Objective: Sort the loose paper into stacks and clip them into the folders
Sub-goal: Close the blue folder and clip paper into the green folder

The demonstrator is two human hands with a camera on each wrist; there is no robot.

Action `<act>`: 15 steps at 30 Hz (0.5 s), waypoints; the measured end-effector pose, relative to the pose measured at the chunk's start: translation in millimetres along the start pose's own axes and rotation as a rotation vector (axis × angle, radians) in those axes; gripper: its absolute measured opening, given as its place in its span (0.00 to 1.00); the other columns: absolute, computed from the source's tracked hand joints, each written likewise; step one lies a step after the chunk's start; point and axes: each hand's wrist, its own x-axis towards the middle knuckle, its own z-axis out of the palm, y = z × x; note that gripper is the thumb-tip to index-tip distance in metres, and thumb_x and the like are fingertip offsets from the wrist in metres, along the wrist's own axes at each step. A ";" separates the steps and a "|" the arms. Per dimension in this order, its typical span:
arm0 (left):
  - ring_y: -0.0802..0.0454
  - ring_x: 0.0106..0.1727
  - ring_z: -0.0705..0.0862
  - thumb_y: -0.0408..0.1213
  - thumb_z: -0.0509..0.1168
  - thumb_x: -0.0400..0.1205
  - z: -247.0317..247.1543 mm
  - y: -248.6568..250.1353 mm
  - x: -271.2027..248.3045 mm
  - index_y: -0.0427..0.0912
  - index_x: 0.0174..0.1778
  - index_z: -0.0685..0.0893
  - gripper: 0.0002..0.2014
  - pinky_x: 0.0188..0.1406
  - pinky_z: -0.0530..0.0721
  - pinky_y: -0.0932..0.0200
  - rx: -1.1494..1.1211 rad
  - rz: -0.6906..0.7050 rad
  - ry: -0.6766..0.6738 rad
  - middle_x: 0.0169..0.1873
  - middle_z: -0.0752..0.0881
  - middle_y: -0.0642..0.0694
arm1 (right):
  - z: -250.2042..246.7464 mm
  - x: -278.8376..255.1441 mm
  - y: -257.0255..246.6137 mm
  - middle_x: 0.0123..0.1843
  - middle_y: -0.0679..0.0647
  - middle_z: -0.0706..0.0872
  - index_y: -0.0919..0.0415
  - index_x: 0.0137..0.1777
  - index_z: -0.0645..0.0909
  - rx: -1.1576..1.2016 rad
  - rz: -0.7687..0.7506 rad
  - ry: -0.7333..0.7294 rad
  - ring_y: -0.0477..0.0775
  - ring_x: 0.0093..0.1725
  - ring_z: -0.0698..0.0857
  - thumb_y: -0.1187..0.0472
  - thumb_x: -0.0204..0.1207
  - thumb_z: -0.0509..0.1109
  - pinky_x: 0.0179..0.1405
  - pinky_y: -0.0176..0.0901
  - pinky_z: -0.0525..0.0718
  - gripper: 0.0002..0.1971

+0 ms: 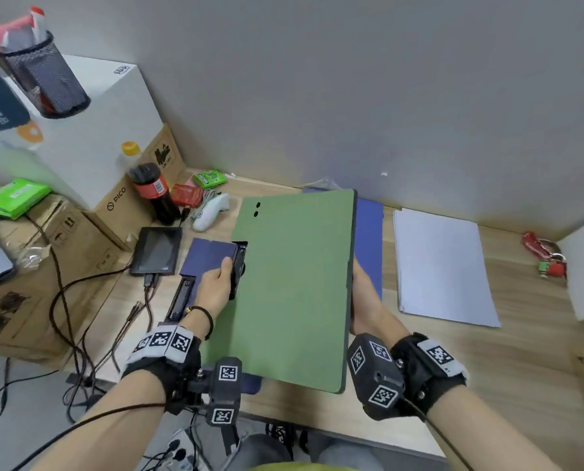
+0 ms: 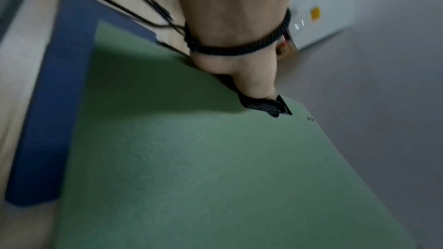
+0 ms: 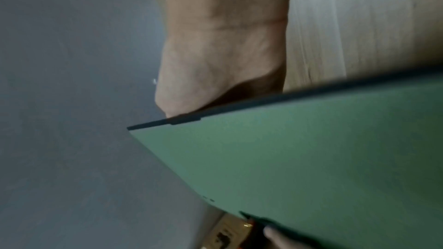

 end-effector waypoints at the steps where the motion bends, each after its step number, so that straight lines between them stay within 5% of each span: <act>1: 0.48 0.29 0.67 0.51 0.50 0.88 13.1 4.5 0.0 0.44 0.26 0.62 0.24 0.29 0.57 0.54 0.001 0.013 -0.056 0.24 0.67 0.46 | -6.3 -7.3 -6.1 0.55 0.55 0.91 0.52 0.52 0.90 0.028 -0.028 0.020 0.55 0.50 0.90 0.31 0.78 0.52 0.54 0.50 0.86 0.32; 3: 0.47 0.39 0.74 0.49 0.50 0.88 37.0 18.2 -3.4 0.42 0.33 0.72 0.21 0.36 0.67 0.55 0.034 0.049 -0.204 0.32 0.76 0.45 | -20.1 -19.1 -15.1 0.59 0.54 0.90 0.49 0.56 0.89 0.039 -0.064 0.051 0.55 0.56 0.89 0.27 0.76 0.46 0.61 0.52 0.83 0.36; 5: 0.47 0.55 0.77 0.48 0.52 0.88 57.9 34.5 -9.6 0.42 0.55 0.79 0.15 0.53 0.72 0.55 0.076 0.082 -0.373 0.52 0.81 0.46 | -31.4 -31.2 -20.7 0.61 0.53 0.89 0.49 0.62 0.85 0.027 -0.097 0.073 0.54 0.58 0.88 0.27 0.76 0.43 0.61 0.51 0.83 0.38; 7: 0.50 0.75 0.70 0.54 0.59 0.84 74.8 51.0 -18.7 0.47 0.79 0.65 0.29 0.73 0.67 0.53 0.087 0.090 -0.555 0.74 0.72 0.52 | -42.5 -37.7 -21.7 0.62 0.52 0.88 0.51 0.66 0.82 0.020 -0.140 0.138 0.52 0.60 0.88 0.30 0.79 0.44 0.58 0.48 0.85 0.35; 8: 0.51 0.82 0.60 0.59 0.62 0.80 82.6 58.6 -23.8 0.50 0.84 0.55 0.39 0.80 0.60 0.50 0.114 0.092 -0.639 0.80 0.62 0.54 | -47.7 -39.3 -21.2 0.63 0.52 0.88 0.52 0.67 0.81 0.024 -0.166 0.183 0.52 0.60 0.87 0.32 0.80 0.46 0.59 0.48 0.85 0.33; 11: 0.54 0.85 0.41 0.68 0.66 0.72 103.9 85.3 -46.8 0.52 0.85 0.41 0.54 0.84 0.45 0.45 0.231 0.142 -0.811 0.84 0.43 0.52 | -58.7 -42.1 -18.5 0.62 0.50 0.88 0.51 0.65 0.82 -0.016 -0.201 0.253 0.50 0.60 0.88 0.35 0.81 0.49 0.59 0.47 0.84 0.29; 15: 0.45 0.85 0.47 0.75 0.68 0.61 119.5 120.9 -71.4 0.53 0.83 0.35 0.66 0.83 0.52 0.38 0.249 0.167 -0.945 0.85 0.52 0.45 | -57.8 -43.5 -20.0 0.55 0.42 0.91 0.43 0.63 0.81 -0.185 -0.224 0.235 0.45 0.55 0.89 0.35 0.82 0.47 0.59 0.50 0.85 0.25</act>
